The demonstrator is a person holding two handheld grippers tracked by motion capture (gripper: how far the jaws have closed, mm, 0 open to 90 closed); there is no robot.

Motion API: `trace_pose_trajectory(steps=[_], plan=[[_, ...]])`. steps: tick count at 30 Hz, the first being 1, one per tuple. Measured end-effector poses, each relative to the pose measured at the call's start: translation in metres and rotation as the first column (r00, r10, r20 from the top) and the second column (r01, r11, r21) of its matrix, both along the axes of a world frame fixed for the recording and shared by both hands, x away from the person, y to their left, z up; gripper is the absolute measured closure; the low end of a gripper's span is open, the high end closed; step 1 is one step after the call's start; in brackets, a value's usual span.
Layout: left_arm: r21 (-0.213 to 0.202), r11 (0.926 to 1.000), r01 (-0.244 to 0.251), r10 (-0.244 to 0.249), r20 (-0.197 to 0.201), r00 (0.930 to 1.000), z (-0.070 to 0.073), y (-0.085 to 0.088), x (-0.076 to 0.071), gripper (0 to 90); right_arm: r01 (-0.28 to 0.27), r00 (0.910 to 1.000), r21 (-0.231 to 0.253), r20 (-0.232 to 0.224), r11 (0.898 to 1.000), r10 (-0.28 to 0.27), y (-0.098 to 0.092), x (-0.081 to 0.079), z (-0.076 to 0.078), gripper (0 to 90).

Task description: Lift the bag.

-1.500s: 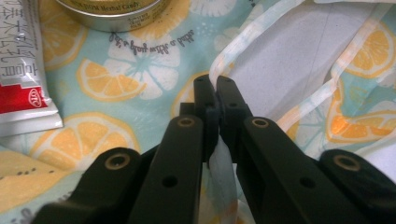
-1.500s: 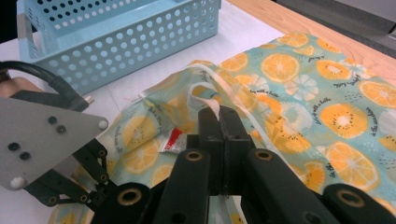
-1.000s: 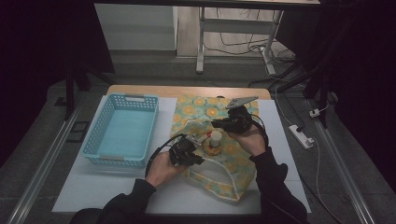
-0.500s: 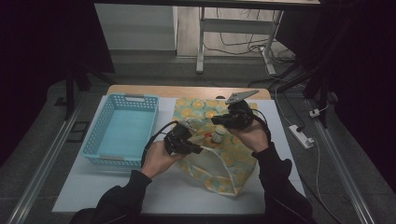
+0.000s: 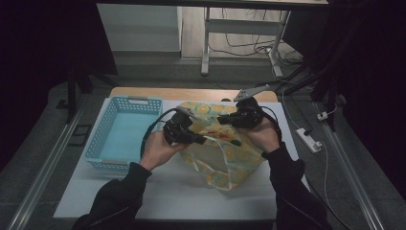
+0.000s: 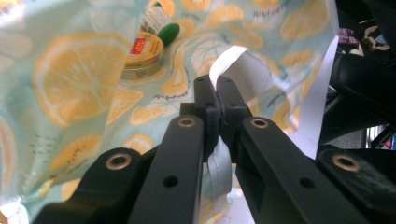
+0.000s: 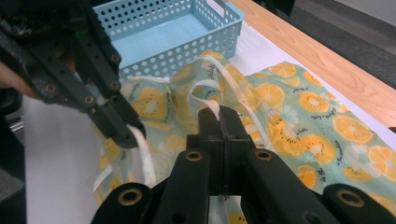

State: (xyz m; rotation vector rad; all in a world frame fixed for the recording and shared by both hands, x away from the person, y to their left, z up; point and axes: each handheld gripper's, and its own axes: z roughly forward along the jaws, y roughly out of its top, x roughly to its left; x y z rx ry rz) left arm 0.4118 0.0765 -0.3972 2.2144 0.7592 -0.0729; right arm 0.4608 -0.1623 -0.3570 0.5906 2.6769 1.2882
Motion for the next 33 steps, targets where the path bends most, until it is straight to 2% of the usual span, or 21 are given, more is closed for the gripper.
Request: trace_pose_trajectory(steps=[7, 12, 21, 24, 30, 33], plan=[[-0.020, 0.9998, -0.007, 0.007, 0.011, 0.9999, 0.023, 0.007, 0.005, 89.2, -0.003, 1.0000, 0.006, 0.001, 1.000, 0.003, 0.000, -0.001, 0.011, 90.0], [-0.055, 0.9985, -0.007, 0.008, 0.013, 0.9999, 0.041, 0.014, 0.010, 89.2, -0.011, 0.9999, 0.010, 0.004, 1.000, 0.011, 0.001, -0.002, 0.020, 90.0], [-0.045, 0.9989, -0.013, 0.014, 0.036, 0.9992, 0.075, 0.018, 0.018, 89.2, -0.017, 0.9995, 0.007, 0.026, 1.000, 0.017, 0.003, -0.003, 0.040, 90.0], [-0.061, 0.9981, -0.012, 0.015, 0.043, 0.9990, 0.087, 0.019, 0.021, 89.2, -0.022, 0.9993, 0.017, 0.032, 1.000, 0.021, 0.003, -0.003, 0.048, 90.0], [-0.057, 0.9979, -0.030, 0.034, 0.082, 0.9960, 0.109, 0.019, 0.025, 89.2, -0.033, 0.9991, 0.040, 0.028, 0.999, 0.032, 0.001, -0.003, 0.061, 90.0], [-0.079, 0.9961, -0.039, 0.046, 0.090, 0.9949, 0.119, 0.019, 0.027, 89.2, -0.031, 0.9991, 0.052, 0.031, 0.998, 0.030, 0.000, -0.002, 0.068, 90.0]])
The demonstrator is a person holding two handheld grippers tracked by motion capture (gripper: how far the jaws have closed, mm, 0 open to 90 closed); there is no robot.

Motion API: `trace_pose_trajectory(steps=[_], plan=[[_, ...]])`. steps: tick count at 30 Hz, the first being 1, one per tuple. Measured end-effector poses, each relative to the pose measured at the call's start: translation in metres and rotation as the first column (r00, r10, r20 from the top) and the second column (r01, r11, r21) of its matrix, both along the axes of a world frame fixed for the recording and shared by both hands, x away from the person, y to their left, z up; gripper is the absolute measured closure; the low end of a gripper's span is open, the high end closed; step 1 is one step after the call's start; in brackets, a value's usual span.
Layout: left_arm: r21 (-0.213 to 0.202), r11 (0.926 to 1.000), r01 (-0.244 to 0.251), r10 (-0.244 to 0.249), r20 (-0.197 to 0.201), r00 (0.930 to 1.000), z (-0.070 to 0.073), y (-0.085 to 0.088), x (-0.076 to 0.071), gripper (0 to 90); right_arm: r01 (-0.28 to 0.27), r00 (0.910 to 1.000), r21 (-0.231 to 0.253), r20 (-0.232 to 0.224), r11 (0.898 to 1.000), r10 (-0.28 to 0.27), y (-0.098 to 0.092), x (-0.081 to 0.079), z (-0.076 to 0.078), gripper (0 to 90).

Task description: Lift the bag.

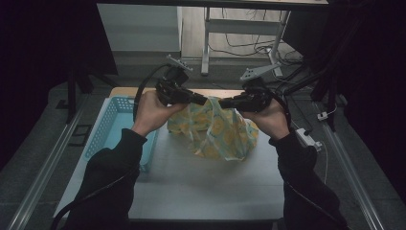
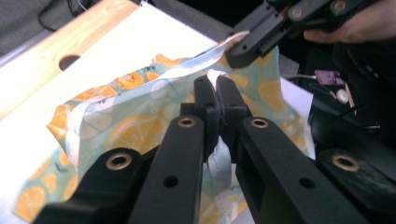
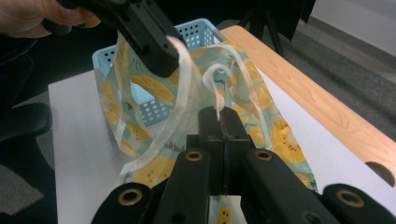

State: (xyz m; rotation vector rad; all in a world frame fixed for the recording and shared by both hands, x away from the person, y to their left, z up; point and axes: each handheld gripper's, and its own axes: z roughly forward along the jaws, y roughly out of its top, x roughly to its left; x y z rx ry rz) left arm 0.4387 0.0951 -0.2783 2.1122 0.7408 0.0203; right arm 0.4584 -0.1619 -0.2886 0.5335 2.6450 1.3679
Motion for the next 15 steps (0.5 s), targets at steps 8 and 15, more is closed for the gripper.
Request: trace_pose_trajectory(steps=[8, 15], plan=[[-0.037, 0.9992, -0.014, 0.015, 0.030, 0.9994, 0.022, 0.002, 0.003, 89.3, 0.006, 0.9996, 0.014, 0.029, 1.000, -0.007, 0.000, 0.000, 0.021, 90.0], [-0.062, 0.9977, -0.026, 0.030, 0.065, 0.9974, 0.041, 0.004, 0.000, 89.2, 0.011, 0.9978, 0.016, 0.065, 1.000, -0.012, 0.000, -0.003, 0.042, 90.0]])
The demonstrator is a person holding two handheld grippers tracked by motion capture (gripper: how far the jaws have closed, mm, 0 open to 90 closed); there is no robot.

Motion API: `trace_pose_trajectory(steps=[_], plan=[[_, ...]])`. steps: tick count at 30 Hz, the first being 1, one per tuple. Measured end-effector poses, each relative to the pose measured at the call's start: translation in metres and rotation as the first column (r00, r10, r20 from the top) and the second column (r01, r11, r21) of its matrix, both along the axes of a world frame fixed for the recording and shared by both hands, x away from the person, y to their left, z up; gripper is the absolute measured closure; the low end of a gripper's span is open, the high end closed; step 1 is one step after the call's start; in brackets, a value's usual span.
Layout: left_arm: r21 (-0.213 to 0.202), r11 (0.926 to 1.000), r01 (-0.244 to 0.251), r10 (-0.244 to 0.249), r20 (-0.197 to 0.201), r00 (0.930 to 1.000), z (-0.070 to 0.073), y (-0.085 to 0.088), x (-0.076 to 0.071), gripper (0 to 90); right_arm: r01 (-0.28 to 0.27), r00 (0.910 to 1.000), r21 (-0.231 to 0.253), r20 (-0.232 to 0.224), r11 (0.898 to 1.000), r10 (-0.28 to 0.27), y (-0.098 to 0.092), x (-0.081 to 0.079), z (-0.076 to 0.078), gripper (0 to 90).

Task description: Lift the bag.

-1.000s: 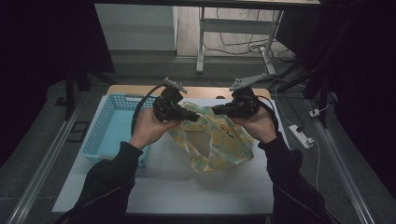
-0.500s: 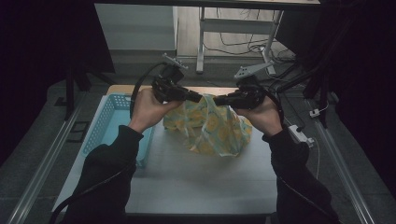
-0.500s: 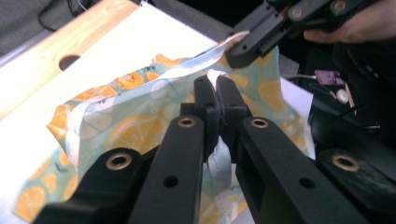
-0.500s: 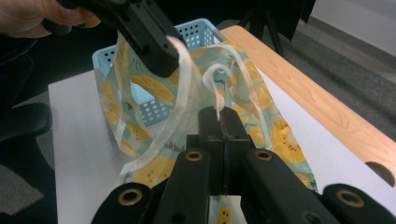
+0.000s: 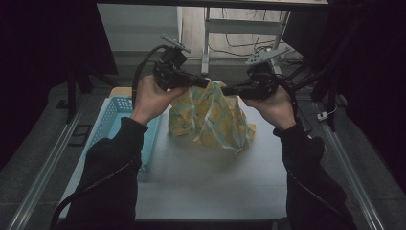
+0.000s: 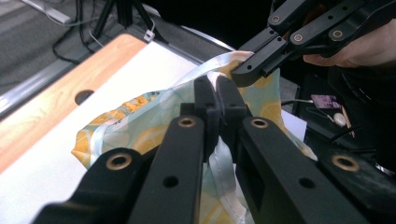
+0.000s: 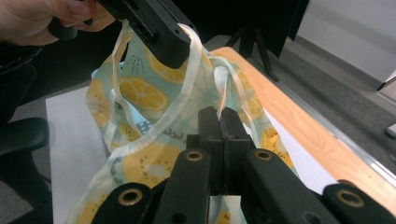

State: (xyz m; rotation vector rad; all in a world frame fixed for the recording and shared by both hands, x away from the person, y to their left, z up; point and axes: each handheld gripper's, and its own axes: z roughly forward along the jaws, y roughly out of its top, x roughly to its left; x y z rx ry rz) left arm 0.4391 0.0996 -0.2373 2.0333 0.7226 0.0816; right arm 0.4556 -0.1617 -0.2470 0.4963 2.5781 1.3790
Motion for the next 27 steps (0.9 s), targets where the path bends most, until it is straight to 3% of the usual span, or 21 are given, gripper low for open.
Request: trace_pose_trajectory(steps=[15, 18, 21, 27], plan=[[-0.046, 0.9983, -0.035, 0.038, 0.078, 0.9962, 0.038, 0.002, -0.002, 89.3, 0.021, 0.9957, 0.013, 0.090, 1.000, -0.022, 0.001, -0.007, 0.042, 90.0], [-0.064, 0.9973, -0.035, 0.040, 0.082, 0.9958, 0.040, 0.004, -0.001, 89.2, 0.022, 0.9945, 0.020, 0.102, 1.000, -0.024, 0.001, -0.009, 0.047, 90.0], [-0.057, 0.9973, -0.046, 0.051, 0.085, 0.9951, 0.037, 0.005, 0.000, 89.2, 0.022, 0.9938, 0.015, 0.109, 1.000, -0.024, 0.004, -0.010, 0.049, 90.0], [-0.040, 0.9969, -0.068, 0.071, 0.075, 0.9947, 0.024, 0.007, 0.006, 89.1, 0.039, 0.9946, -0.005, 0.097, 0.999, -0.038, 0.008, -0.002, 0.036, 90.0]])
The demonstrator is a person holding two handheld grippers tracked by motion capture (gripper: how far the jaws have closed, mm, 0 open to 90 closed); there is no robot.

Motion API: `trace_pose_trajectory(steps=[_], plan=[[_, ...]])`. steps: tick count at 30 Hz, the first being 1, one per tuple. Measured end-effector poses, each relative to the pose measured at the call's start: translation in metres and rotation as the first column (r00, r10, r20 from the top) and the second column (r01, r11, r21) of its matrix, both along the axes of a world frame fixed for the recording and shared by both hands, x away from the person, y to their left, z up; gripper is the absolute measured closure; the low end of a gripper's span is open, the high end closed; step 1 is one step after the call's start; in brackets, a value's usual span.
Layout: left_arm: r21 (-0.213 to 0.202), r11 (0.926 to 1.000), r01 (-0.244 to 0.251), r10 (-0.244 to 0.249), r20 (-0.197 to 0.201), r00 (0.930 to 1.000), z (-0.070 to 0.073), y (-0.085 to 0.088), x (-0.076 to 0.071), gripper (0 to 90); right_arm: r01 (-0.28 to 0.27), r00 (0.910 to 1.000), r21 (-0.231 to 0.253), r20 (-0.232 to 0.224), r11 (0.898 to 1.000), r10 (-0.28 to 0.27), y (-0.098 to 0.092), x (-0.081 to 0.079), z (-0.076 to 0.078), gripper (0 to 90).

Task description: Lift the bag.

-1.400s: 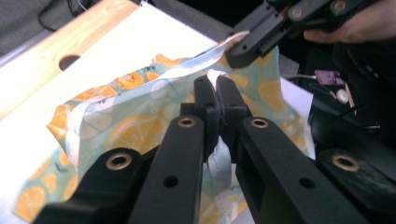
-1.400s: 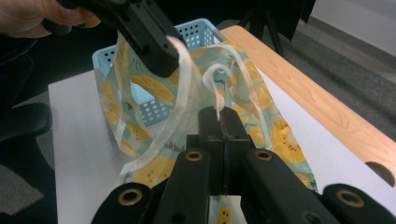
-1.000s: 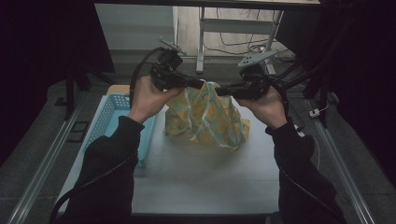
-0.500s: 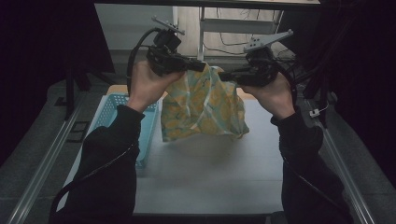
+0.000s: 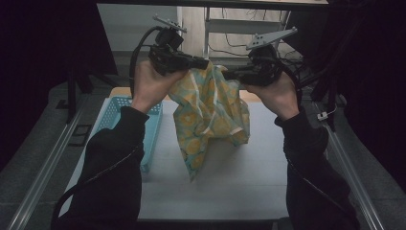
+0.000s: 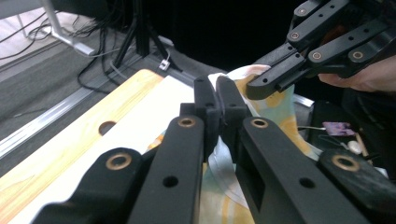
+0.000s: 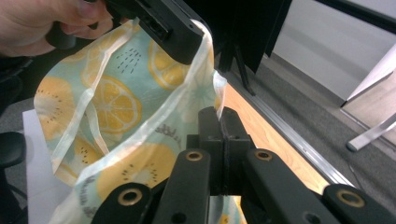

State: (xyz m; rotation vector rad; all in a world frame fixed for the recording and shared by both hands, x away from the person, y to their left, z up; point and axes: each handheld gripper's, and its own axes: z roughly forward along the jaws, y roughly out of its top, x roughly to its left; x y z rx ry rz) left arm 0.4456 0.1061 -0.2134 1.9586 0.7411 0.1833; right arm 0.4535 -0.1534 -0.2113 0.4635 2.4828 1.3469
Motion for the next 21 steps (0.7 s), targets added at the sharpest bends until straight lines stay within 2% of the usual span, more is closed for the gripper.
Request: trace_pose_trajectory(steps=[5, 9, 17, 21], plan=[[0.015, 0.9996, -0.023, 0.023, -0.013, 0.9996, -0.015, 0.002, 0.009, 89.0, 0.025, 0.9996, -0.009, -0.015, 1.000, -0.025, 0.002, 0.010, -0.017, 90.0], [0.013, 0.9997, -0.021, 0.021, -0.027, 0.9994, -0.028, 0.002, 0.014, 88.9, 0.039, 0.9989, -0.016, -0.025, 0.999, -0.040, 0.005, 0.018, -0.031, 90.0], [0.074, 0.9971, -0.021, 0.025, -0.046, 0.9986, -0.061, -0.004, 0.021, 88.0, 0.048, 0.9970, -0.020, -0.060, 0.999, -0.049, 0.009, 0.028, -0.060, 89.5], [0.077, 0.9969, -0.015, 0.019, -0.051, 0.9985, -0.069, -0.002, 0.022, 87.2, 0.055, 0.9949, -0.014, -0.084, 0.998, -0.056, 0.008, 0.032, -0.069, 88.9]])
